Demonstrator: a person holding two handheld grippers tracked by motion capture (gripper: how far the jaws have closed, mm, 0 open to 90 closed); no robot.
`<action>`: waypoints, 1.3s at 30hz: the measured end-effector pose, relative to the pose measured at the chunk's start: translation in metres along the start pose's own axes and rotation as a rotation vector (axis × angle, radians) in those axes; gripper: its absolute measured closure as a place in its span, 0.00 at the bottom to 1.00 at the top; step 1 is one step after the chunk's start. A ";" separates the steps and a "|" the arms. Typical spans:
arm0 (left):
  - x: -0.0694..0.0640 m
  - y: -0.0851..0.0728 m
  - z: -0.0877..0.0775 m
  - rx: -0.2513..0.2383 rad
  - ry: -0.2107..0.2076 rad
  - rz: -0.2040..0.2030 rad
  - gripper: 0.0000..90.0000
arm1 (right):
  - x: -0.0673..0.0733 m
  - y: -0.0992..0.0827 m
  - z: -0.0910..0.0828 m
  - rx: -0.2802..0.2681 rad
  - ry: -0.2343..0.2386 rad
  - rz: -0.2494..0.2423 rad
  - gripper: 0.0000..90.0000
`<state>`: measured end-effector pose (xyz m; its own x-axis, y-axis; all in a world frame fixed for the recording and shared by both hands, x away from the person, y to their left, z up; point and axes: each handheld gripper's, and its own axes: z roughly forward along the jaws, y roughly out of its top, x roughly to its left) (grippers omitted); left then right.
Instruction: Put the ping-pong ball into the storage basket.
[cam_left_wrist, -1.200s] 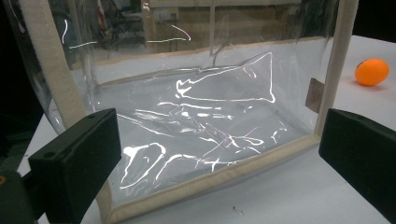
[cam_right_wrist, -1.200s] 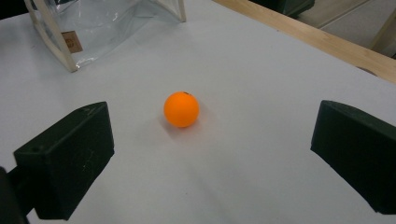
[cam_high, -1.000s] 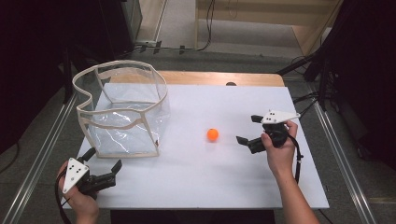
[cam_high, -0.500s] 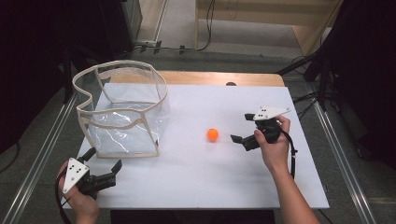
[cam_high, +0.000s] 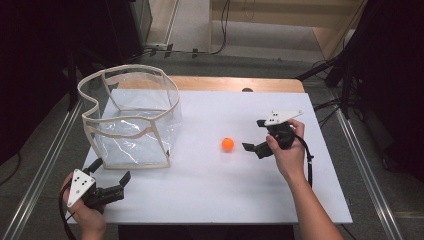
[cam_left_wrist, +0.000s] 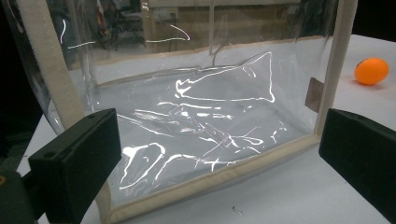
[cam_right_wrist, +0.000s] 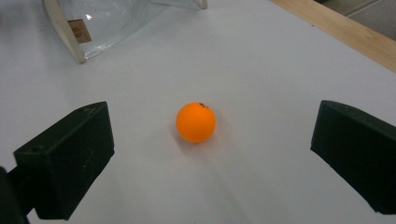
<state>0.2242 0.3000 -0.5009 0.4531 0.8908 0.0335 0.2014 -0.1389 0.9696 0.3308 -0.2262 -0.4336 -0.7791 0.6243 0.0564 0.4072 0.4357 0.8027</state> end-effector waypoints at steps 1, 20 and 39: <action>0.000 0.000 0.000 0.000 0.000 0.000 0.00 | 0.000 0.002 0.002 0.008 0.003 -0.001 0.00; 0.000 0.000 0.000 -0.001 -0.001 0.000 0.00 | 0.000 0.012 0.019 0.088 0.040 -0.022 0.00; -0.001 0.000 0.000 0.002 0.000 0.005 0.00 | 0.001 0.022 0.040 0.203 0.083 -0.056 0.00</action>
<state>0.2240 0.2993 -0.5009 0.4538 0.8903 0.0380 0.2007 -0.1437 0.9691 0.3582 -0.1901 -0.4393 -0.8365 0.5433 0.0707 0.4431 0.5950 0.6705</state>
